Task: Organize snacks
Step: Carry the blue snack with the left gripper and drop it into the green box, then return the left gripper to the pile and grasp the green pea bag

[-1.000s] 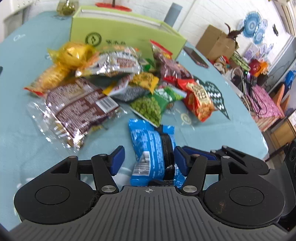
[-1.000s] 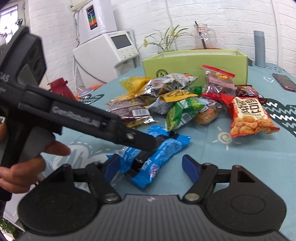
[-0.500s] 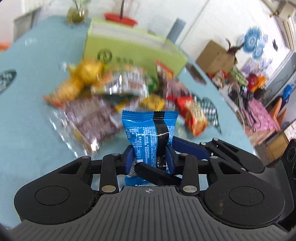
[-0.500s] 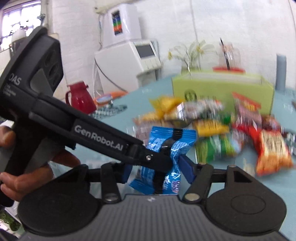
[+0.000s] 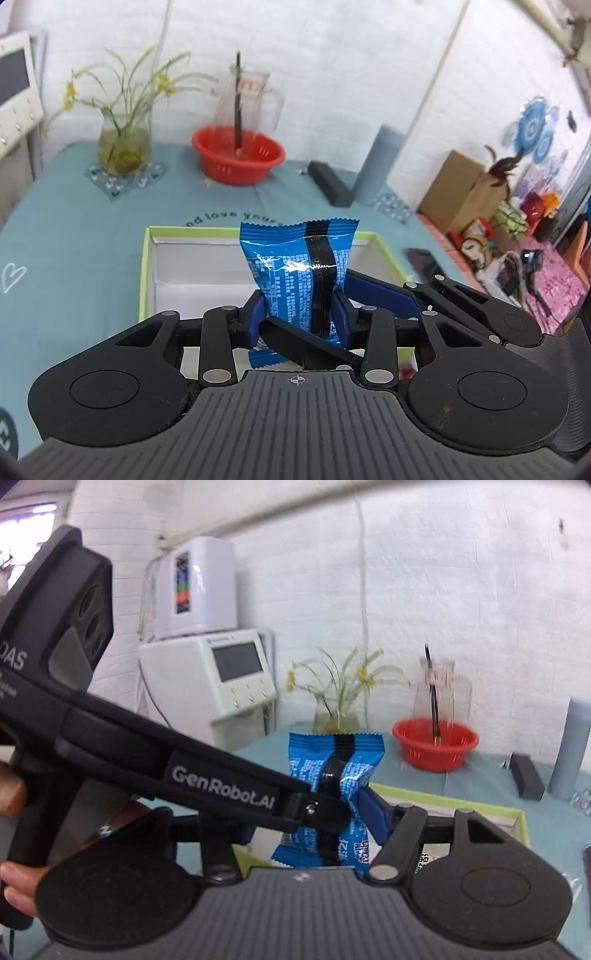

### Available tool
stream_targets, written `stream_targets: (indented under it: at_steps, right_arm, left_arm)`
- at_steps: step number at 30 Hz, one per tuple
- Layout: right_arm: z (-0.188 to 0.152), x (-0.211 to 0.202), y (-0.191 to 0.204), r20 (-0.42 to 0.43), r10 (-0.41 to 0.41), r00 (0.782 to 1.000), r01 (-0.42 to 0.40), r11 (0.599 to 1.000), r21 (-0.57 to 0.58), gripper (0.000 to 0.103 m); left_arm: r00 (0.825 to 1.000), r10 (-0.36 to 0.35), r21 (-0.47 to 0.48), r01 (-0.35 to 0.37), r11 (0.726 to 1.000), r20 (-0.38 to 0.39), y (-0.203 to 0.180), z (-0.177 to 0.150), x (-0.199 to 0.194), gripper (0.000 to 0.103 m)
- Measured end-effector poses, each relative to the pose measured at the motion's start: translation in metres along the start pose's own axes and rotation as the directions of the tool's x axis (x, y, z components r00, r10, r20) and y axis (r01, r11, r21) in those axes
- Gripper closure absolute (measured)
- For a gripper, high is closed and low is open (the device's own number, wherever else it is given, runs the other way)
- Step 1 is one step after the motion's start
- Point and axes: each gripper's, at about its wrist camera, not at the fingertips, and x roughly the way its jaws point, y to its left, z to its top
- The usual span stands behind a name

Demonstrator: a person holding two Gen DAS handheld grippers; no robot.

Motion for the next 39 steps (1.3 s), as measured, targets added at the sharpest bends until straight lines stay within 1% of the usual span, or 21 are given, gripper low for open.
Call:
stream_targets:
  at_steps: [2, 5, 7, 9, 10, 14, 16, 17, 18, 19, 21, 23, 25, 28, 30, 32, 33, 34, 36, 38, 39]
  right_arm:
    - [-0.005, 0.024, -0.013, -0.046, 0.000, 0.999, 0.001, 1.000, 0.016, 0.035]
    - [-0.016, 0.052, -0.024, -0.106, 0.010, 0.994, -0.006, 0.999, 0.031, 0.035]
    - [-0.020, 0.060, -0.030, -0.123, 0.001, 0.992, 0.002, 0.999, 0.032, 0.030]
    - [-0.020, 0.053, -0.032, -0.108, -0.016, 0.994, 0.019, 0.999, 0.030, 0.029]
    - [-0.018, 0.044, -0.033, -0.093, -0.017, 0.996, 0.020, 0.999, 0.034, 0.027]
    - [-0.018, -0.017, -0.026, 0.000, -0.036, 0.999, 0.036, 0.999, 0.019, 0.023]
    - [-0.029, -0.054, -0.022, 0.037, -0.063, 0.997, 0.062, 0.998, 0.024, 0.016]
    - [-0.038, -0.071, -0.020, 0.050, -0.082, 0.995, 0.080, 0.996, 0.037, 0.015]
    - [-0.049, -0.088, -0.018, 0.058, -0.092, 0.994, 0.090, 0.995, 0.052, 0.013]
    - [-0.062, -0.103, -0.016, 0.052, -0.100, 0.994, 0.097, 0.993, 0.062, 0.012]
    - [-0.090, -0.130, -0.009, 0.034, -0.140, 0.990, 0.137, 0.987, 0.081, 0.012]
    - [-0.116, -0.152, -0.002, 0.011, -0.157, 0.988, 0.155, 0.982, 0.111, 0.012]
    - [-0.142, -0.171, 0.007, -0.015, -0.152, 0.988, 0.153, 0.976, 0.157, 0.012]
    - [-0.164, -0.180, 0.026, -0.046, -0.098, 0.994, 0.104, 0.980, 0.172, 0.012]
    - [-0.166, -0.175, 0.038, -0.051, -0.069, 0.996, 0.075, 0.988, 0.134, 0.012]
    - [-0.164, -0.165, 0.046, -0.048, -0.041, 0.998, 0.045, 0.995, 0.091, 0.012]
    - [-0.162, -0.158, 0.048, -0.053, -0.026, 0.998, 0.030, 0.996, 0.081, 0.012]
    - [-0.160, -0.150, 0.049, -0.062, -0.018, 0.998, 0.023, 0.997, 0.074, 0.012]
    - [-0.160, -0.137, 0.050, -0.087, -0.020, 0.996, 0.025, 0.998, 0.053, 0.013]
    - [-0.162, -0.129, 0.051, -0.113, -0.009, 0.994, 0.014, 0.999, 0.049, 0.013]
    - [-0.163, -0.126, 0.051, -0.124, 0.005, 0.992, 0.001, 0.999, 0.050, 0.014]
  left_arm:
    - [0.999, 0.023, -0.007, -0.023, 1.000, -0.033, 0.010, 0.002, 0.027, 0.087]
    - [0.996, 0.061, 0.024, -0.060, 0.998, -0.061, 0.018, 0.002, 0.055, 0.088]
    - [0.996, 0.064, 0.025, -0.062, 0.998, -0.060, 0.023, 0.001, 0.062, 0.086]
    - [0.997, 0.061, 0.010, -0.061, 0.998, -0.048, 0.026, 0.001, 0.058, 0.081]
    - [0.998, 0.052, 0.003, -0.052, 0.999, -0.032, 0.025, 0.003, 0.050, 0.073]
    - [0.999, 0.031, 0.017, -0.032, 0.999, 0.043, 0.012, -0.003, 0.005, 0.070]
    - [0.997, 0.007, 0.027, -0.009, 1.000, 0.071, 0.003, -0.018, -0.022, 0.065]
    - [0.997, -0.013, 0.032, 0.010, 0.999, 0.081, -0.002, -0.029, -0.033, 0.064]
    - [0.996, -0.031, 0.033, 0.029, 0.999, 0.082, -0.007, -0.042, -0.042, 0.061]
    - [0.996, -0.050, 0.030, 0.048, 0.998, 0.070, -0.012, -0.056, -0.049, 0.061]
    - [0.996, -0.081, 0.010, 0.080, 0.997, 0.041, -0.022, -0.086, -0.059, 0.062]
    - [0.994, -0.104, 0.002, 0.104, 0.995, 0.016, -0.034, -0.116, -0.066, 0.062]
    - [0.995, -0.094, -0.005, 0.094, 0.996, -0.015, -0.044, -0.149, -0.071, 0.063]
    - [0.999, -0.036, -0.038, 0.035, 0.999, -0.036, -0.051, -0.181, -0.079, 0.065]
    - [0.999, -0.027, -0.075, 0.024, 0.997, -0.041, -0.049, -0.192, -0.088, 0.066]
    - [0.999, -0.022, -0.070, 0.019, 0.997, -0.033, -0.049, -0.194, -0.094, 0.066]
    - [0.999, -0.010, -0.065, 0.008, 0.998, -0.033, -0.048, -0.194, -0.095, 0.068]
    - [0.999, -0.004, -0.064, 0.001, 0.998, -0.038, -0.048, -0.193, -0.094, 0.075]
    - [0.997, -0.047, -0.086, 0.041, 0.995, -0.068, -0.045, -0.193, -0.091, 0.082]
    - [0.989, -0.108, -0.123, 0.096, 0.988, -0.097, -0.040, -0.196, -0.085, 0.084]
    - [0.986, -0.125, -0.132, 0.110, 0.985, -0.112, -0.039, -0.197, -0.081, 0.089]
